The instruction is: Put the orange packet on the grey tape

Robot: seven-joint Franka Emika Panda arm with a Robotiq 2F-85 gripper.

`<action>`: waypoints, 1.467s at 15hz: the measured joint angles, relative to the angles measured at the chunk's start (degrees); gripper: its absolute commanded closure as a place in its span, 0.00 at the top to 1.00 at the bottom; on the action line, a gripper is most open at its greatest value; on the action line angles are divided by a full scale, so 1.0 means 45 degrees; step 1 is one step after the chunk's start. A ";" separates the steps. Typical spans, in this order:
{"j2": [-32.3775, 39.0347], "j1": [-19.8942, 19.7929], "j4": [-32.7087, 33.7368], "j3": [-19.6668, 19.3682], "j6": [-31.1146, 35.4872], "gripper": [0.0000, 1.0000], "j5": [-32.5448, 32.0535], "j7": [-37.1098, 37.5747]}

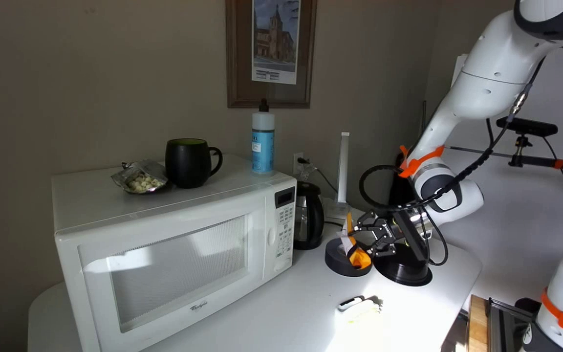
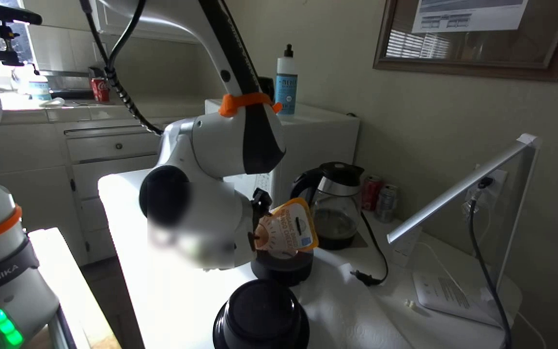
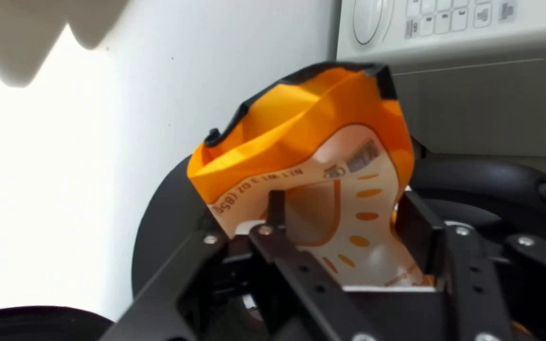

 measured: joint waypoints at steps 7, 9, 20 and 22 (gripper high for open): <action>-0.0610 -0.0085 -0.0268 -0.0730 0.0516 1.00 0.0290 -0.0010; -0.1552 0.0017 -0.0363 -0.0621 0.1472 1.00 0.0446 0.0006; -0.6022 0.0702 -0.0349 0.2449 0.4796 1.00 -0.3393 0.3325; -0.6005 0.1152 -0.0332 0.3114 0.4853 1.00 -0.4851 0.4602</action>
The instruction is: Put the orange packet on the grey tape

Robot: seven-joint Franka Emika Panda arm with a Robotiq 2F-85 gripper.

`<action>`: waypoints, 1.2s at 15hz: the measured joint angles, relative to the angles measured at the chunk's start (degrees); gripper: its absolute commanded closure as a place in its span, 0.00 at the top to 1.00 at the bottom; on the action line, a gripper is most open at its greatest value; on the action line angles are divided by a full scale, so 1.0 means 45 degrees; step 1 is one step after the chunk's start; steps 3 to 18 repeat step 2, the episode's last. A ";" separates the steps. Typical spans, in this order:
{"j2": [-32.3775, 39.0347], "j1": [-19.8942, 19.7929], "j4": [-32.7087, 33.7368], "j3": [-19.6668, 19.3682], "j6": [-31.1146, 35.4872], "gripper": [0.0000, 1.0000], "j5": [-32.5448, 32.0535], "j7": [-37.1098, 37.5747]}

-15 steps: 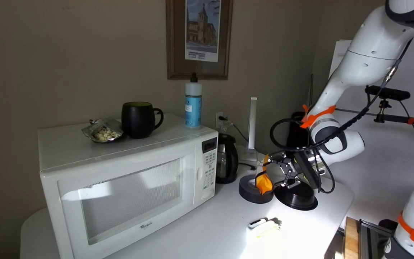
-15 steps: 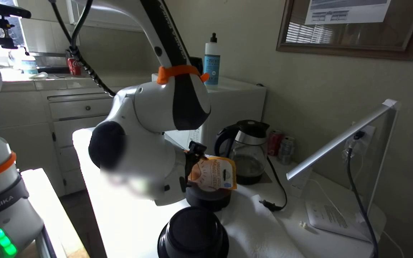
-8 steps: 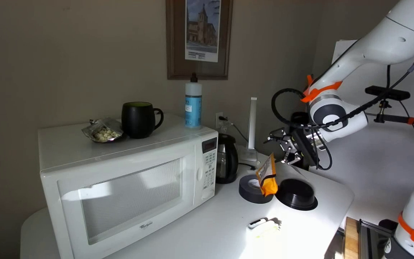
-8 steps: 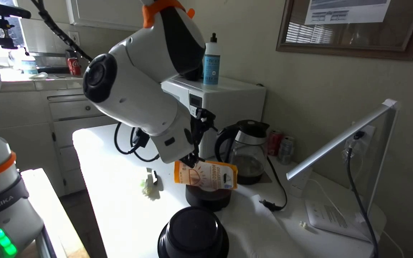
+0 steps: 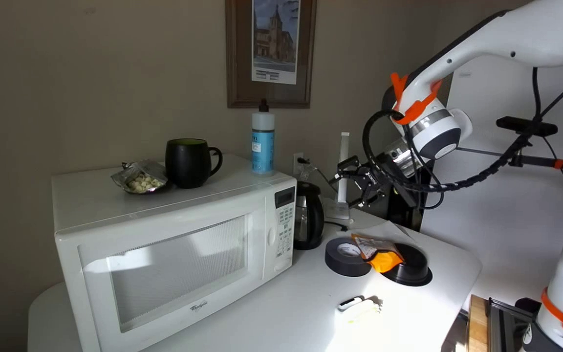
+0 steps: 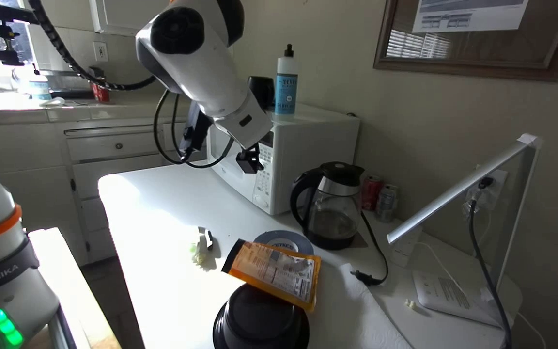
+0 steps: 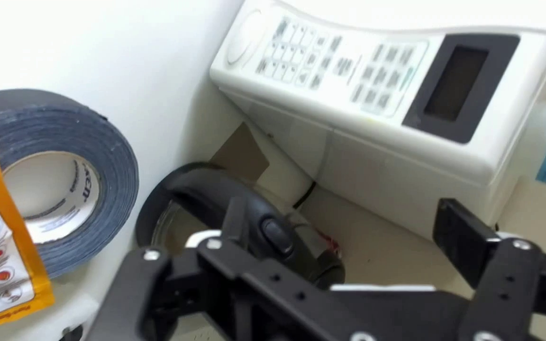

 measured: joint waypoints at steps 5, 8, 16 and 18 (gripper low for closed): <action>0.0333 0.0389 -0.0081 0.0684 0.0033 1.00 -0.0728 0.0646; 0.0333 0.0389 -0.0081 0.0684 0.0033 1.00 -0.0728 0.0646; 0.0333 0.0389 -0.0081 0.0684 0.0033 1.00 -0.0728 0.0646; 0.0333 0.0389 -0.0081 0.0684 0.0033 1.00 -0.0728 0.0646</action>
